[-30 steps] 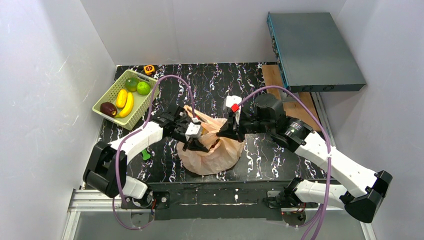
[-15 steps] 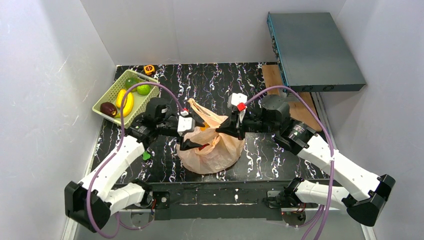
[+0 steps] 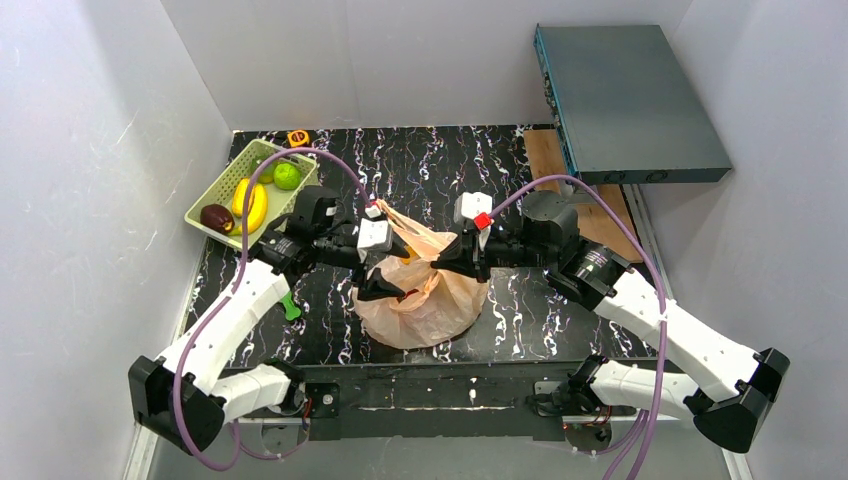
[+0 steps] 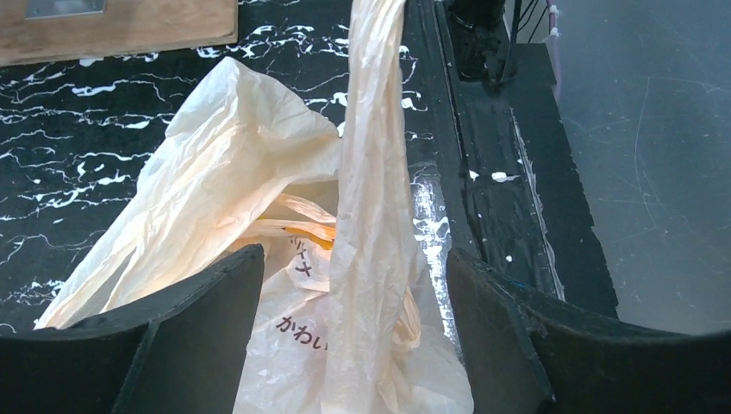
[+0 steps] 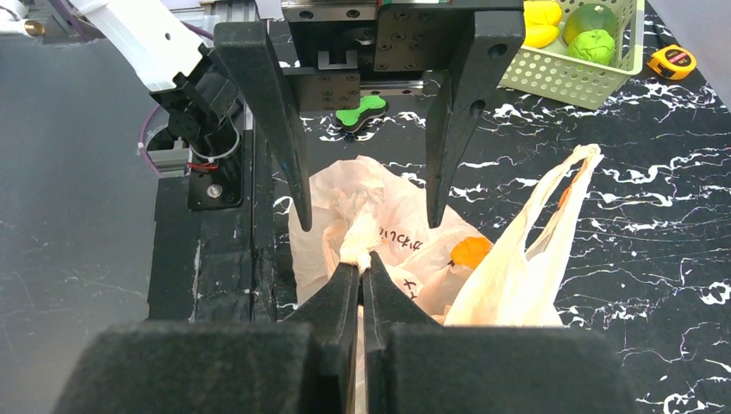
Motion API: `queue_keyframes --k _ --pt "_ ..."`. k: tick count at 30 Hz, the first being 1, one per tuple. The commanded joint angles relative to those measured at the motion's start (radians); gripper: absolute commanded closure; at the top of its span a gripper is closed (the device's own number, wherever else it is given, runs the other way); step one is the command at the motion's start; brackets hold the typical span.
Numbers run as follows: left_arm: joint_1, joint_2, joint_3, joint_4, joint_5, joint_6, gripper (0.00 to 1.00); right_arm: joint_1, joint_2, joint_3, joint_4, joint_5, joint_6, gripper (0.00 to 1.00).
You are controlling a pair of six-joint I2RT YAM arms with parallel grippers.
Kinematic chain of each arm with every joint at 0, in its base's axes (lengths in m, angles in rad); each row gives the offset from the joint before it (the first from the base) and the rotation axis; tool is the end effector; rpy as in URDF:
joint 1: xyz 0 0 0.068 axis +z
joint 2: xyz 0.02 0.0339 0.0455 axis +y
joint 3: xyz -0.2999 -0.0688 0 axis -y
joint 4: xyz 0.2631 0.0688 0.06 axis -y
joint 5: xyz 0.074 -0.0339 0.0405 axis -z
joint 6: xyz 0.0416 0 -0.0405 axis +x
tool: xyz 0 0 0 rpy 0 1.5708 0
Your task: Place the fake fruits into the plastic bag and tie a complex knot
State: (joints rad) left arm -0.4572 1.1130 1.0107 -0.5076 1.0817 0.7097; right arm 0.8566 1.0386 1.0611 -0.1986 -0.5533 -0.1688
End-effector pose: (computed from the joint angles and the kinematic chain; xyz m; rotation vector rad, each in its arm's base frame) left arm 0.1919 -0.1354 0.3618 1.5262 1.2443 -0.9963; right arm 0.1389 0.1936 0.4187 -1.2385 1.3395 0.9757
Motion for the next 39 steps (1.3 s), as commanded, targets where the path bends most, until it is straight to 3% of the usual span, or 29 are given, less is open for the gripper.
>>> queue_keyframes --k 1,7,12,13,16,18,22,23,27,39 --pt "-0.057 -0.060 -0.026 0.089 -0.100 -0.126 0.28 -0.004 0.000 0.014 0.063 -0.015 -0.016 0.99" --pt "-0.081 -0.060 -0.044 0.155 -0.211 -0.226 0.63 -0.004 0.012 0.032 0.053 -0.023 -0.012 0.99" --pt "-0.081 -0.064 -0.055 0.161 -0.175 -0.230 0.66 -0.003 0.038 0.053 0.054 -0.021 0.000 0.99" --pt "-0.081 -0.064 -0.056 0.163 -0.168 -0.238 0.71 -0.004 0.041 0.056 0.054 -0.020 0.001 0.99" --pt "-0.081 -0.074 -0.070 0.161 -0.166 -0.242 1.00 -0.004 0.043 0.071 0.036 -0.023 0.006 0.98" --pt "-0.080 -0.096 -0.097 0.160 -0.167 -0.215 1.00 -0.005 0.040 0.099 -0.006 0.003 0.025 0.78" --pt "-0.080 -0.167 -0.159 0.141 -0.136 -0.099 1.00 -0.040 0.013 0.163 -0.110 0.045 0.051 0.15" --pt "-0.080 -0.181 -0.171 0.139 -0.131 -0.077 1.00 -0.057 0.006 0.175 -0.121 0.051 0.061 0.04" --pt "-0.079 -0.217 -0.197 0.132 -0.102 0.014 1.00 -0.108 0.035 0.227 -0.196 0.043 0.066 0.02" --pt "-0.080 -0.240 -0.200 0.082 -0.046 0.167 1.00 -0.157 0.455 0.487 -0.456 -0.102 -0.058 0.02"
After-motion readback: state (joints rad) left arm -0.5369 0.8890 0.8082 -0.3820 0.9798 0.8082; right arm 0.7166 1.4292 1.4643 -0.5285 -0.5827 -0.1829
